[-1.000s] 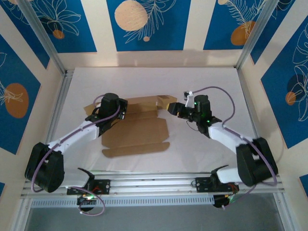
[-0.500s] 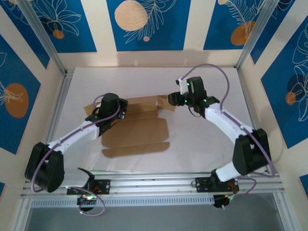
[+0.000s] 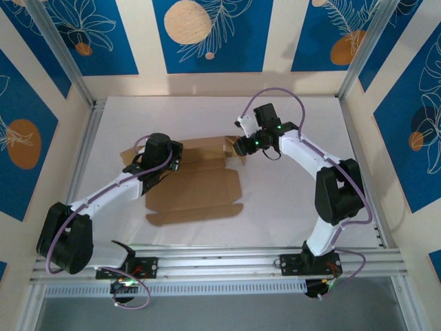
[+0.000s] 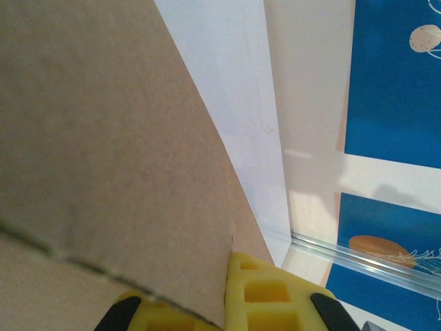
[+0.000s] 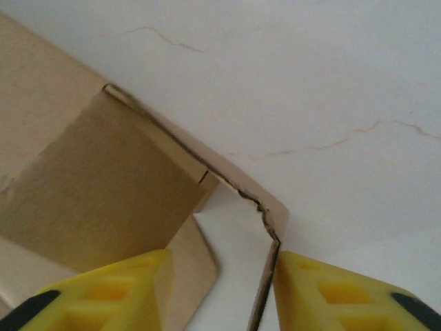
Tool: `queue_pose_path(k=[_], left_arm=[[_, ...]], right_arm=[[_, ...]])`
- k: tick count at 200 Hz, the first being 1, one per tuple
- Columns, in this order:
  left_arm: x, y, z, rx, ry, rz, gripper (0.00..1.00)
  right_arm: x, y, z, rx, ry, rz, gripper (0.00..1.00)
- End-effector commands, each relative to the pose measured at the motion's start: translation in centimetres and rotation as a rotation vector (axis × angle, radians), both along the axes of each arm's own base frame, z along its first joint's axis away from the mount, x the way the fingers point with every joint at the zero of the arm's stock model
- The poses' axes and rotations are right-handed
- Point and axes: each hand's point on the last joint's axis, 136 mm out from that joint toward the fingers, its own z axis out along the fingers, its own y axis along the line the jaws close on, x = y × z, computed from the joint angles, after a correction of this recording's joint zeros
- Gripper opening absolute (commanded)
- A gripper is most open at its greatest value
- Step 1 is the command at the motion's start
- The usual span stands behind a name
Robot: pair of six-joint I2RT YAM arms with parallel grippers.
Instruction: Fold the paper box
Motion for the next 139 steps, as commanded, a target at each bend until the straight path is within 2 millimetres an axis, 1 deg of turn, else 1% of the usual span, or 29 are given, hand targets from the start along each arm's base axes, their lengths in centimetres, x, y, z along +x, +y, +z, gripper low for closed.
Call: queue_pose_path(k=[1,24,48,69,86,107,124,139], left_arm=[[-2.3,1.1,-5.6,0.122,0.186,-0.022,0.00],[-2.2,1.1,-5.5,0.128,0.184,-0.024,0.00],[-2.2,1.2,-5.7,0.135,0.187,-0.020,0.00],[-2.2,1.1,-5.9,0.133,0.192,-0.025,0.00],[-2.2,1.0,-5.9,0.130,0.194,-0.028,0.00],[-2.2,1.0,-5.8,0.130,0.190,-0.027,0.00],[-2.2,1.0,-5.8,0.132,0.187,-0.031,0.00],[-2.2,0.9,-5.8,0.130,0.188,-0.035,0.00]], right_arm=[[-1.8,1.8,2.0,0.109,0.075,0.032,0.36],[-2.0,2.4,2.8,0.169,0.124,-0.019,0.30],[-2.1,2.9,2.9,0.196,0.177,-0.079,0.29],[-1.6,2.9,3.7,0.211,0.190,-0.142,0.29],[-1.2,2.9,4.3,0.234,0.206,-0.194,0.30],[-1.4,3.3,4.4,0.270,0.276,-0.234,0.34],[-1.8,4.3,4.2,0.323,0.351,-0.235,0.36],[-2.5,5.6,4.3,0.387,0.406,-0.182,0.42]])
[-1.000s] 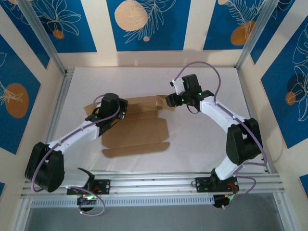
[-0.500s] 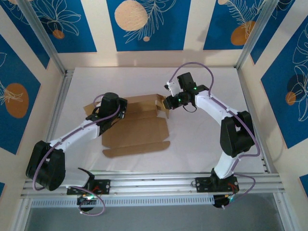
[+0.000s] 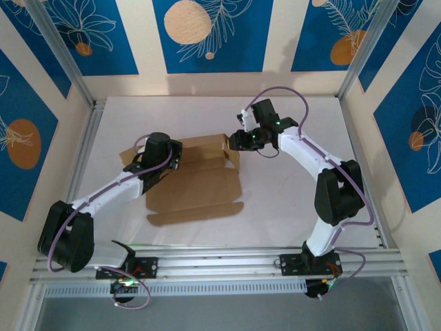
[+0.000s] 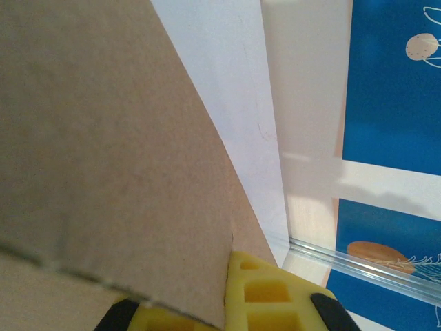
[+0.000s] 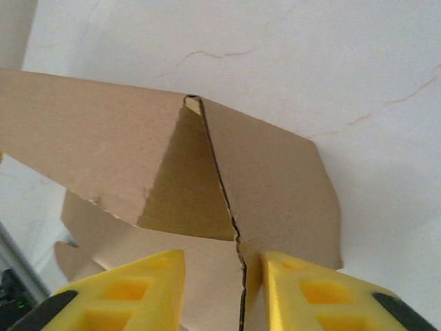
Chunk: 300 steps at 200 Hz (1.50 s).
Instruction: Fold the paper box
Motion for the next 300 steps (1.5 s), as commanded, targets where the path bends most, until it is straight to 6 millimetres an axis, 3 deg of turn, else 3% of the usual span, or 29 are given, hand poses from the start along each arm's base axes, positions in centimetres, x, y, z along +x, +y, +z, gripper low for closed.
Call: queue_pose_path(k=[1,17,35,69,92,116,143,163,190,210,229,244,271,300], left_arm=[[-2.6,0.9,-5.7,0.127,0.193,-0.041,0.00],[-2.6,1.0,-5.8,0.128,0.201,-0.040,0.00],[-2.5,1.3,-5.2,0.133,0.204,-0.034,0.00],[-1.5,1.4,-3.3,0.110,0.184,-0.025,0.00],[-1.0,1.1,-2.6,0.080,0.186,-0.027,0.00],[-0.9,0.6,-2.4,0.056,0.204,-0.038,0.00],[-0.8,0.1,-2.1,0.037,0.209,-0.053,0.00],[-0.7,0.2,-2.0,0.045,0.208,-0.051,0.00],[-0.7,-0.1,-2.5,0.037,0.230,-0.067,0.00],[-0.8,-0.1,-2.9,0.029,0.245,-0.064,0.00],[-0.8,0.2,-3.0,0.035,0.245,-0.048,0.00],[-0.6,0.3,-3.1,0.030,0.247,-0.038,0.00],[-0.2,-0.1,-3.3,-0.002,0.256,-0.037,0.00],[0.3,-0.5,-3.0,-0.019,0.254,-0.040,0.00]], right_arm=[[-1.0,3.1,1.7,0.172,0.085,0.056,0.42],[-1.5,3.7,2.0,0.187,0.013,0.117,0.49],[-0.7,2.1,3.0,0.169,-0.122,0.089,0.52],[0.7,-1.8,7.3,0.161,-0.333,0.036,0.54],[2.3,-6.3,8.8,0.126,-0.453,-0.093,0.52],[3.8,-10.5,6.5,0.038,-0.444,-0.224,0.46],[4.8,-12.1,1.5,-0.084,-0.358,-0.245,0.39],[5.6,-12.2,-2.0,-0.154,-0.323,-0.229,0.38],[7.3,-12.1,-4.0,-0.191,-0.290,-0.215,0.36],[7.2,-10.3,-5.6,-0.157,-0.208,-0.124,0.34],[5.1,-7.5,-6.9,-0.109,-0.121,-0.009,0.32],[2.9,-5.7,-7.2,-0.078,-0.083,0.051,0.31],[-0.3,-2.9,-5.6,0.042,-0.108,0.115,0.32],[-2.0,-0.1,-3.9,0.058,-0.165,0.211,0.36]])
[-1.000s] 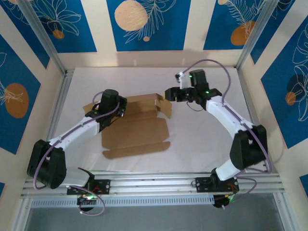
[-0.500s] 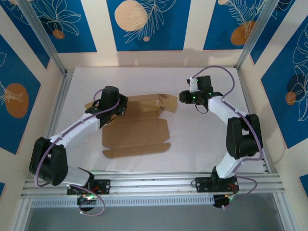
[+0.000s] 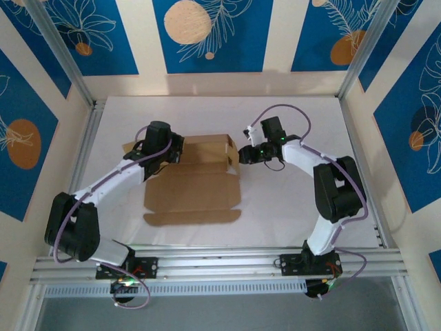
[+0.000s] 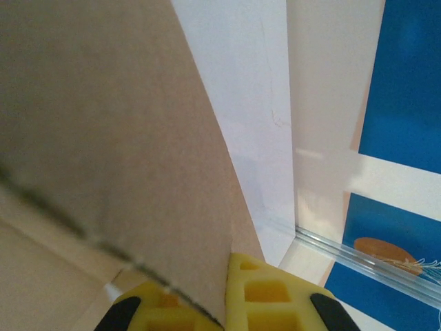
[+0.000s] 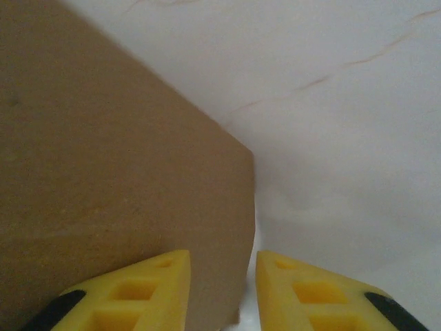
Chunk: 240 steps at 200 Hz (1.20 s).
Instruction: Fold the paper box
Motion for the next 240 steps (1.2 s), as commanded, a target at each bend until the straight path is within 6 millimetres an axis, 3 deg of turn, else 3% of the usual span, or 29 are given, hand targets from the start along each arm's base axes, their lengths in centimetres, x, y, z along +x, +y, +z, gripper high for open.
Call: queue_pose_path(k=[1,29,53,94,128,153,197,240], left_arm=[[-1.3,0.2,-3.5,0.028,0.143,-0.011,0.00],[-1.5,-0.2,-3.2,0.004,0.145,-0.023,0.00],[-1.8,-0.1,-2.9,0.005,0.142,-0.027,0.00],[-2.0,-0.2,-3.2,0.003,0.111,-0.052,0.00],[-1.8,-0.5,-3.2,-0.009,0.090,-0.061,0.00],[-0.9,-0.8,-2.2,-0.029,0.027,-0.064,0.00],[2.0,-3.5,1.0,-0.141,-0.143,-0.131,0.00],[3.6,-5.2,3.3,-0.179,-0.224,-0.203,0.00]], right_arm=[[-1.4,2.8,3.2,0.082,-0.068,0.109,0.37],[-1.1,3.8,4.3,0.039,-0.192,0.150,0.46],[-1.6,4.9,4.9,0.056,-0.234,0.212,0.47],[-3.5,5.4,3.3,0.040,-0.285,0.260,0.53],[-4.9,5.9,4.5,0.130,-0.321,0.280,0.61],[-5.6,6.3,4.1,0.176,-0.266,0.285,0.63],[-3.2,6.1,3.6,0.127,-0.270,0.231,0.65],[3.2,3.1,3.1,-0.044,-0.333,0.048,0.63]])
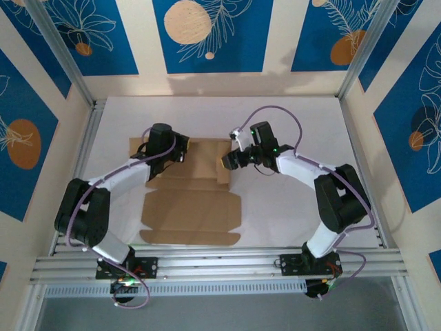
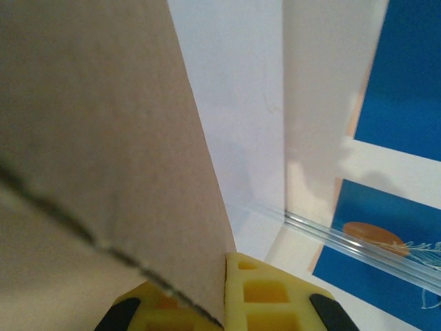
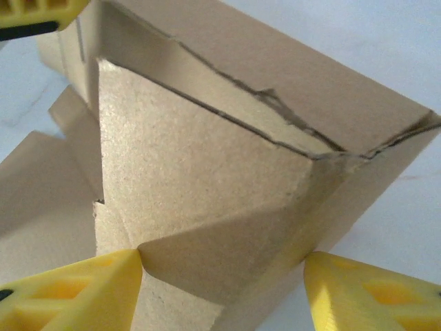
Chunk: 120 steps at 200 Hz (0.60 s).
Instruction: Fold the paper box
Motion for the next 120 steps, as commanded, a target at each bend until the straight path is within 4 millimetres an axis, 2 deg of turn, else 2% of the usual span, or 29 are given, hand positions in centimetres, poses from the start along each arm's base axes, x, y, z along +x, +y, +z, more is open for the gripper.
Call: queue_pose_path(k=[1,42,66,84,120], left_arm=[[1.1,-3.3,5.2,-0.096,-0.161,-0.135,0.00],[1.7,-4.7,6.6,-0.141,-0.254,-0.212,0.00],[1.6,-5.3,7.4,-0.145,-0.286,-0.257,0.00],[1.3,-5.2,7.1,-0.127,-0.285,-0.268,0.00],[0.5,-4.6,6.2,-0.071,-0.303,-0.273,0.00]], right_arm=[[3.6,-1.2,0.2,-0.053,-0.052,-0.095,0.63],[7.2,-3.2,-1.8,-0.197,-0.049,-0.213,0.60],[8.5,-4.1,-2.0,-0.231,-0.071,-0.274,0.56],[9.0,-4.3,-1.6,-0.235,-0.106,-0.306,0.49],[8.3,-3.3,-0.6,-0.270,-0.274,-0.313,0.44]])
